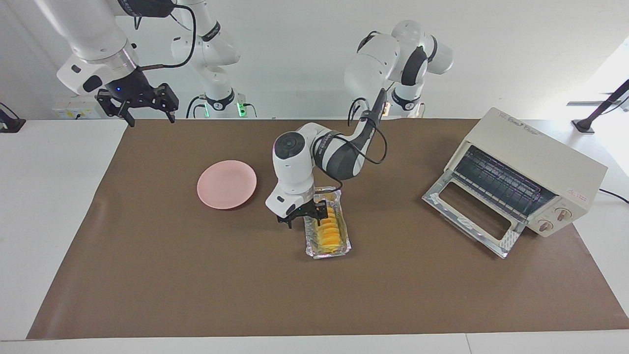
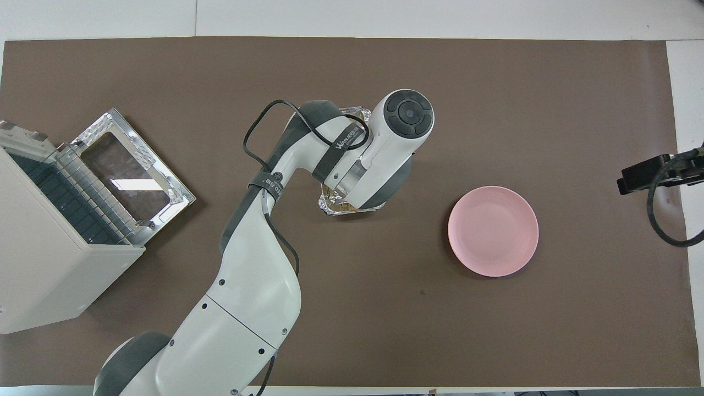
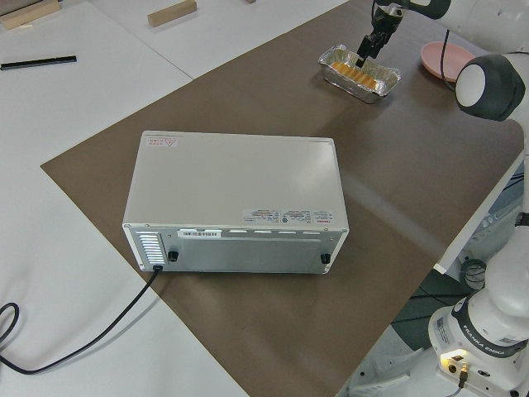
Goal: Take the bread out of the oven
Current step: 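Lower the foil tray onto the table with the left gripper, then withdraw the left gripper while the right gripper reaches the tray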
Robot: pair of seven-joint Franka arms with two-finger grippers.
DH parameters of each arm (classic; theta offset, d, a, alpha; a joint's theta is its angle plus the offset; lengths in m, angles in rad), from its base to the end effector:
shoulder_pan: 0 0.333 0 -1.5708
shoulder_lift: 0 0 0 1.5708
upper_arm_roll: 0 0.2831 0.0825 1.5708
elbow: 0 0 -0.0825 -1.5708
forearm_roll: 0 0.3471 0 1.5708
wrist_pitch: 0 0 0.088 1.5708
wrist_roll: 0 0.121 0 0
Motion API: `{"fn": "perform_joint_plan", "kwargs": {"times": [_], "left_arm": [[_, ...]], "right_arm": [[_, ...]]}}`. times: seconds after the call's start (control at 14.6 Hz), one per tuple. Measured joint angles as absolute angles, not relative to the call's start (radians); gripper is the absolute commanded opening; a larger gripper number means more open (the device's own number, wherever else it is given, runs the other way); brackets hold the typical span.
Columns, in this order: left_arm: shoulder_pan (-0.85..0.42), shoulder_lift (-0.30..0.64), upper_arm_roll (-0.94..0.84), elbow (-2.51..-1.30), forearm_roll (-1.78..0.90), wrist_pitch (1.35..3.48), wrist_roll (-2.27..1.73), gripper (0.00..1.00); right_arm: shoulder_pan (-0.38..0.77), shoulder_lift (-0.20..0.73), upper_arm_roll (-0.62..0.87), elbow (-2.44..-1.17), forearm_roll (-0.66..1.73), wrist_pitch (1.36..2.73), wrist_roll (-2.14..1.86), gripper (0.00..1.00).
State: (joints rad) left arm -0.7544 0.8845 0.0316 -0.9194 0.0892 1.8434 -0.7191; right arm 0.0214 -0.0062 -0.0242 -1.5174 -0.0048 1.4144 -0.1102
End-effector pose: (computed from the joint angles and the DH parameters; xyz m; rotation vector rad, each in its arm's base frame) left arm 0.5406 -0.4769 0.3320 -3.0804 0.0587 -0.1590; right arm 0.4982 -0.0021 0.5907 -3.1326 -0.1676 0.1521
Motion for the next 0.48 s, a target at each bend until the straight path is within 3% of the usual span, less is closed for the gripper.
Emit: {"fn": "perform_joint_plan", "kwargs": {"times": [0.48], "left_arm": [[-0.663, 0.662, 0.053, -0.927, 0.046, 1.654, -0.715, 1.0]], "right_arm": [[0.114, -0.006, -0.021, -1.547, -0.005, 1.465, -0.023, 1.0]]}}
